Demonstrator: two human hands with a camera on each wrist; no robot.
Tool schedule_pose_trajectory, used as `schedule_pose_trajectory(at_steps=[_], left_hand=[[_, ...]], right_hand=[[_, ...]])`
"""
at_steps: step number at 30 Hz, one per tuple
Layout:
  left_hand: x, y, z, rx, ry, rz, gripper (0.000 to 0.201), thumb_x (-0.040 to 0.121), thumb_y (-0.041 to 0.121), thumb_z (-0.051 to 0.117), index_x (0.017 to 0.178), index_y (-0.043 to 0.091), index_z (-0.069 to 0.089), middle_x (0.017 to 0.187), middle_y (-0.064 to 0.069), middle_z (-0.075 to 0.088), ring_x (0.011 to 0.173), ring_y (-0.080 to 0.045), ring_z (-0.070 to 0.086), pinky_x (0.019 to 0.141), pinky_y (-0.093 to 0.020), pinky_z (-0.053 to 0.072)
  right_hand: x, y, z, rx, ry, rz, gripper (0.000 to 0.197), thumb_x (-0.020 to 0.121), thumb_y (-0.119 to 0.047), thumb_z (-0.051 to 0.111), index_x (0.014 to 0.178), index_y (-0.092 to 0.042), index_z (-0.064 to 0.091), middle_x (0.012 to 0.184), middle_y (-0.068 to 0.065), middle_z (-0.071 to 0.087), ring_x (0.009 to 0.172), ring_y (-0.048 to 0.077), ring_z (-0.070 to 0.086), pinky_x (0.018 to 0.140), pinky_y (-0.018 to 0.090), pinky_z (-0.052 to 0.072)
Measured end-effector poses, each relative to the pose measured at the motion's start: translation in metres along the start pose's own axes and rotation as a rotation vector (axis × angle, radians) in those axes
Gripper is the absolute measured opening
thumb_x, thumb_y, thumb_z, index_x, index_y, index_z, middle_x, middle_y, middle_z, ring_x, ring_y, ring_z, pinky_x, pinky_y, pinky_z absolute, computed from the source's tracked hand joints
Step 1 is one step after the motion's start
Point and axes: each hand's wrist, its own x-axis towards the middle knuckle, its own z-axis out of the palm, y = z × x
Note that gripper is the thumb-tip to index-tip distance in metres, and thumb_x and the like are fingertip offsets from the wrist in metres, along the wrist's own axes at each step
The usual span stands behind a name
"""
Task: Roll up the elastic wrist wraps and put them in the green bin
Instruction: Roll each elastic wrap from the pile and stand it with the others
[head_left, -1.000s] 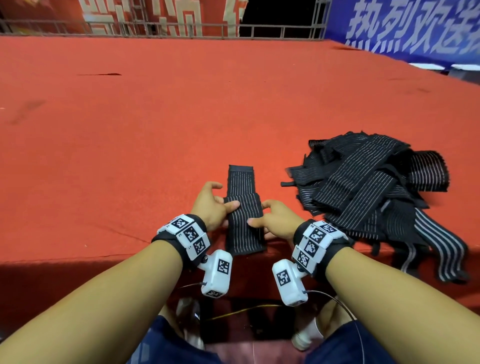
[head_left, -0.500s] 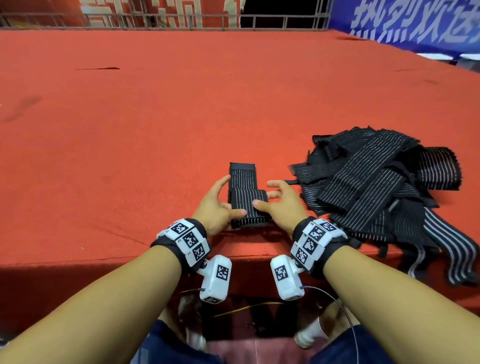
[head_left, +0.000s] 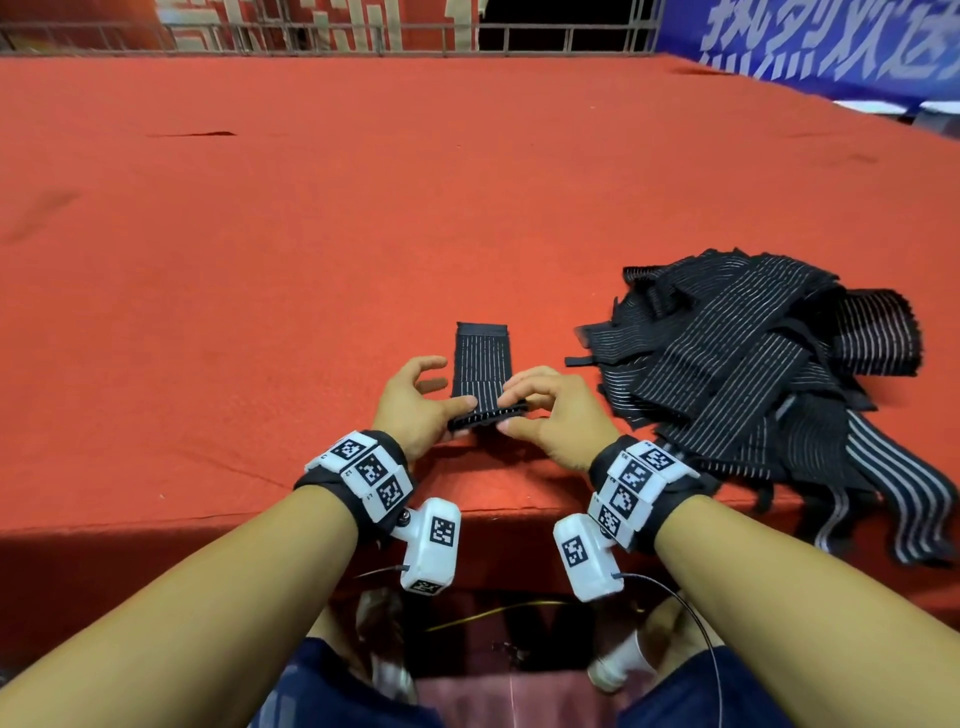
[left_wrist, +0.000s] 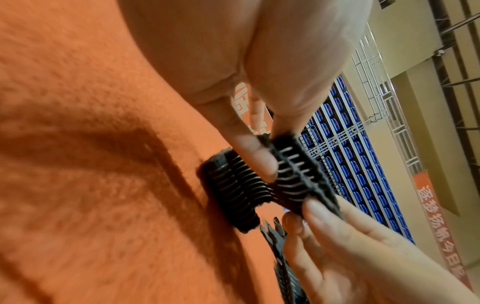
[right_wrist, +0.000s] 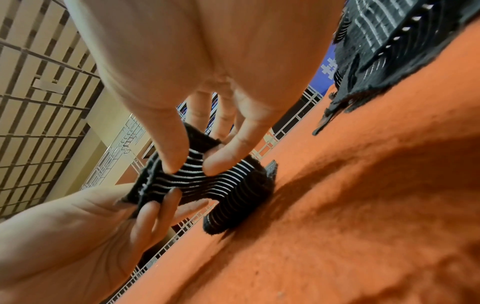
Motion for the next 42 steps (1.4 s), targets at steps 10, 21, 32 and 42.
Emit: schedule_pose_trajectory(at_steps=[10,21,32,42], left_hand=[[-0.013,0.000,-0.005,0.036,-0.184,0.036,0.007,0.092,0.010,0.073,0.096,0.014,0.071,0.079,-0.005,0.068,0.054,-0.010,0.062,0.044,-0.019,0.048],[-0.010,-0.008,-0.006,0.199,-0.104,0.015,0.012,0.088,0.014,0.077,0.080,0.011,0.069,0.061,-0.005,0.062,0.040,-0.008,0.050,0.036,-0.018,0.033],[-0.022,-0.033,-0.007,0.128,-0.116,0.047,0.017,0.088,0.005,0.075,0.102,0.008,0.066,0.057,-0.006,0.059,0.041,-0.010,0.041,0.043,-0.020,0.036],[-0.024,-0.050,-0.013,0.217,-0.152,0.180,0.016,0.083,0.009,0.082,0.091,0.022,0.074,0.073,-0.004,0.064,0.058,-0.012,0.052,0.057,-0.023,0.046]], right_hand=[[0.002,0.004,0.001,-0.009,0.064,0.041,0.012,0.091,-0.016,0.074,0.085,-0.025,0.072,0.076,-0.009,0.066,0.067,0.005,0.057,0.069,0.028,0.049],[-0.006,0.002,0.003,0.051,0.006,0.014,0.035,0.090,-0.003,0.070,0.119,-0.020,0.062,0.080,-0.002,0.063,0.053,0.000,0.043,0.060,0.018,0.041],[-0.026,0.030,0.016,-0.016,-0.016,0.050,0.028,0.086,-0.008,0.076,0.098,-0.034,0.071,0.071,0.002,0.060,0.058,0.013,0.045,0.059,0.025,0.042],[-0.033,0.035,0.020,-0.091,0.013,0.054,0.012,0.089,-0.017,0.076,0.093,-0.028,0.073,0.070,0.002,0.060,0.061,0.011,0.043,0.061,0.027,0.039]])
